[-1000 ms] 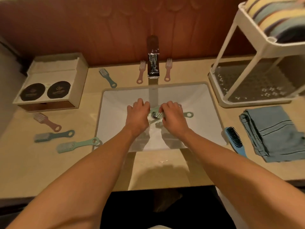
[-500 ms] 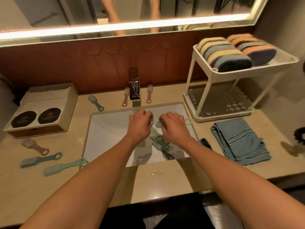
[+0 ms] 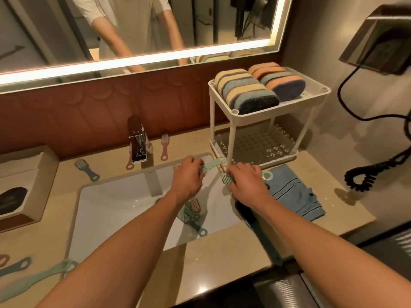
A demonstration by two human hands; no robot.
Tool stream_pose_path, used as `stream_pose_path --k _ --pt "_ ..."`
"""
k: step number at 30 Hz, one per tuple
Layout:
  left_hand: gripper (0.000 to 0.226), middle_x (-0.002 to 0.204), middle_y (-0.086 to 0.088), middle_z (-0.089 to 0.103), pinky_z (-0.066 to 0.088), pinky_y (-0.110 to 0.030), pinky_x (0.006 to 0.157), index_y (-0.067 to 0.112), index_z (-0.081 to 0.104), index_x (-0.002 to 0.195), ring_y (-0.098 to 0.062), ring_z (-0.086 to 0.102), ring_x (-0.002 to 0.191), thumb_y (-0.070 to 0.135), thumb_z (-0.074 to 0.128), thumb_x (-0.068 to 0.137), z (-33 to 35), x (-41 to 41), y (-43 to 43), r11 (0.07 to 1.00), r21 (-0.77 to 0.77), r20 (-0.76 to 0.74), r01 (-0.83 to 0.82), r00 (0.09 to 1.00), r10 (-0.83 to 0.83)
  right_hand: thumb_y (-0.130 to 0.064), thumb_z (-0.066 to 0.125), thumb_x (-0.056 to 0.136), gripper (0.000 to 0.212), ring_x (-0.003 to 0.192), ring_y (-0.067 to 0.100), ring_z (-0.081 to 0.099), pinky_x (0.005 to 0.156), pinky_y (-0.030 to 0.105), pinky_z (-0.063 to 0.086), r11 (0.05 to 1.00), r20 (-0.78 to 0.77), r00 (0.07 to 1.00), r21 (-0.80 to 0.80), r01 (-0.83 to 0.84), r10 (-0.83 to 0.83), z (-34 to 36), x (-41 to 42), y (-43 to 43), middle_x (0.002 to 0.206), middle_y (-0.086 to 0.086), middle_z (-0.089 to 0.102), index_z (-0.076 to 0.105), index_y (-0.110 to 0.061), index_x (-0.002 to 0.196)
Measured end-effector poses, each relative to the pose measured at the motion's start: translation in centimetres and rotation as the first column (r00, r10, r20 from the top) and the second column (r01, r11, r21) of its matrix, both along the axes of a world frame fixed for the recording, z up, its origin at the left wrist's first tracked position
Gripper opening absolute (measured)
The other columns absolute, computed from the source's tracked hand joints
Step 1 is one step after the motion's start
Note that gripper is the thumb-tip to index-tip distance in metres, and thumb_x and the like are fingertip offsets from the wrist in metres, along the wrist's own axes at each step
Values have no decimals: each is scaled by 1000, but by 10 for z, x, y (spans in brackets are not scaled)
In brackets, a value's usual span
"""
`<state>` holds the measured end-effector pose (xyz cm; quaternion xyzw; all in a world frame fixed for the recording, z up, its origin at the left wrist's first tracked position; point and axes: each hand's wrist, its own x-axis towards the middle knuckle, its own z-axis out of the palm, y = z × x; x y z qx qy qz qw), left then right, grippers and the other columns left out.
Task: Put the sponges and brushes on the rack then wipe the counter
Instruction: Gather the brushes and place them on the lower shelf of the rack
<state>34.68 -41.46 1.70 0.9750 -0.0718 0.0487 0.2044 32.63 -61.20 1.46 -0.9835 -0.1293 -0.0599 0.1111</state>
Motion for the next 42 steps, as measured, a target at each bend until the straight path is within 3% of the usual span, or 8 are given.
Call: stream_pose_path --k 14,21,24,27,32,35,39,42 --pt "25 119 -4 55 36 -43 98 21 57 124 -24 54 105 34 54 102 -17 77 -41 988 87 -36 129 991 -126 6 56 89 49 115 20 49 103 36 27 983 -9 983 4 183 -183 -24 67 -46 113 -2 60 59 -25 126" --pt "3 98 6 55 30 -35 83 32 59 92 -14 41 92 34 59 94 -27 124 -66 975 137 2 173 985 -174 -9 54 98 36 116 29 53 107 39 31 965 -186 948 -94 246 -260 -25 106 -43 117 6 65 58 -26 130" --pt "15 91 9 50 37 -35 84 36 48 81 -12 42 87 34 61 88 -25 134 -77 983 68 8 169 985 -170 -9 55 97 49 135 34 42 116 40 29 968 -294 924 -21 251 -246 -24 118 -37 143 10 51 48 -28 142" --pt "17 88 7 60 55 -40 84 35 52 81 -16 58 82 51 58 83 -43 146 -80 992 -39 -20 121 992 -122 -6 56 96 44 129 33 51 110 41 40 972 -260 946 84 220 -192 -34 127 -32 140 10 55 55 -22 137" --pt "21 97 1 65 57 -45 85 31 59 95 -20 64 92 50 51 89 -60 153 -83 988 -134 -14 79 997 -82 -7 44 100 40 129 34 50 102 36 41 988 -411 903 26 149 -125 -50 130 -30 139 15 54 52 -6 139" --pt "19 96 0 63 56 -44 84 28 58 94 -20 62 91 45 51 90 -54 146 -82 988 -141 -6 66 998 -68 -24 54 97 27 123 30 56 94 35 48 967 -347 926 145 208 -147 -53 131 -18 128 6 60 60 -25 124" --pt "16 105 0 58 41 -38 97 28 55 102 -20 52 100 36 61 89 -48 130 -80 983 70 28 172 984 -174 -25 72 84 54 129 32 47 102 47 48 933 -213 957 258 251 -199 -49 121 -14 145 7 46 53 -20 134" --pt "6 96 2 53 36 -38 96 33 47 91 -19 51 97 34 53 89 -47 123 -79 981 90 -23 173 985 -171 -30 74 83 64 132 36 44 103 48 44 929 -141 949 207 306 -281 -53 116 -13 147 13 45 49 -14 140"
